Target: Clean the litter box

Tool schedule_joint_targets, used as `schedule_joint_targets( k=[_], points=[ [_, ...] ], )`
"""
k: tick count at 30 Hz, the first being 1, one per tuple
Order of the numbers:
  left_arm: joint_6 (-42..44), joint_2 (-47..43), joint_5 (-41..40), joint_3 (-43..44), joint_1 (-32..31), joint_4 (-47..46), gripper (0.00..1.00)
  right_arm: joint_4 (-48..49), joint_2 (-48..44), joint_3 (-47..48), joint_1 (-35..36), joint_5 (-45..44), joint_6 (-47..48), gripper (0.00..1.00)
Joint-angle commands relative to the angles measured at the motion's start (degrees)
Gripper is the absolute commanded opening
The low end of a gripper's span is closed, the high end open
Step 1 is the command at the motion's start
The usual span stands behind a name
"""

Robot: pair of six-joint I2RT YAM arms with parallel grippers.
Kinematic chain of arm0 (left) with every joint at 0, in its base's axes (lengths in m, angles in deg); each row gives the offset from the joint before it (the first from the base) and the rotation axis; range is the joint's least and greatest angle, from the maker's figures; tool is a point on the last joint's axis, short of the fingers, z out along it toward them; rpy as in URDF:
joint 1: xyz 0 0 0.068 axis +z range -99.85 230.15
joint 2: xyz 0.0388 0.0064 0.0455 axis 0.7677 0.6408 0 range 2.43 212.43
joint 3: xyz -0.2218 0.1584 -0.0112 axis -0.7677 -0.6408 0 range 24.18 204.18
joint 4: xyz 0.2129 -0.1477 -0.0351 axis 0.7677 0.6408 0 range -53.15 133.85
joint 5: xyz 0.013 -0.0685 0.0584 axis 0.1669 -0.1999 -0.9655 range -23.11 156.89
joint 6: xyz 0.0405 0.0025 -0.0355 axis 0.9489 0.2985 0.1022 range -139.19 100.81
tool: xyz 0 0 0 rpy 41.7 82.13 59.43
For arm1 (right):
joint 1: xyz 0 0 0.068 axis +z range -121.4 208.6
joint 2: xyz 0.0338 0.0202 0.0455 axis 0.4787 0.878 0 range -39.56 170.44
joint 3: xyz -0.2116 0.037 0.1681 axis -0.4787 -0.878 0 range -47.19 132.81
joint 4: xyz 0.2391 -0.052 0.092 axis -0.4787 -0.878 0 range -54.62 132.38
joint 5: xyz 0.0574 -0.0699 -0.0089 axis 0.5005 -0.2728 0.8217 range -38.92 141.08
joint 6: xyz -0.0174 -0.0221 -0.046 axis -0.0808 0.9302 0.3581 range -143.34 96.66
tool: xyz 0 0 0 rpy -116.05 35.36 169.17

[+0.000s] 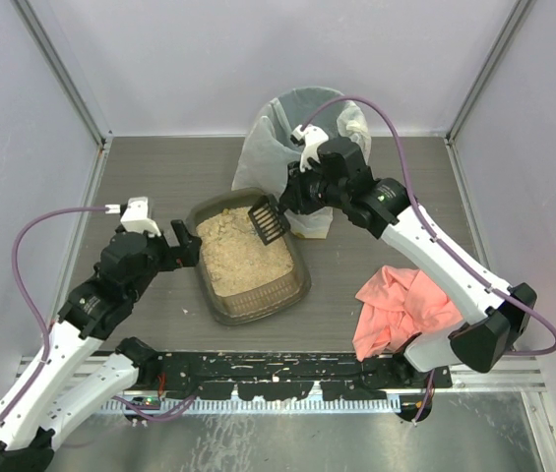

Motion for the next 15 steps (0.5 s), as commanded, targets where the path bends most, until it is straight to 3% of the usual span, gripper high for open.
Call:
schedule_joint_targets(
  k=[1, 4, 8, 15],
  points=[
    [7.3, 3.0, -0.1, -1.5, -5.9, -18.1, 0.99, -0.8, 1.1, 3.7, 0.0, 1.6, -3.4, 0.01],
    [15.1, 5.3, -1.3, -3.8, -11.7, -29.3, 0.99, -1.0, 2.6, 4.0, 0.0, 2.7, -3.9, 0.01],
    [21.0, 8.5, 4.1, -5.3, -13.0, -41.8, 0.99, -1.1, 4.0, 5.1, 0.0, 4.6, -4.6, 0.01],
    [28.8, 15.5, 13.8, -1.2, -13.1, -46.3, 0.92, -1.7, 4.7, 6.5, 0.0, 7.3, -5.5, 0.01]
  ],
)
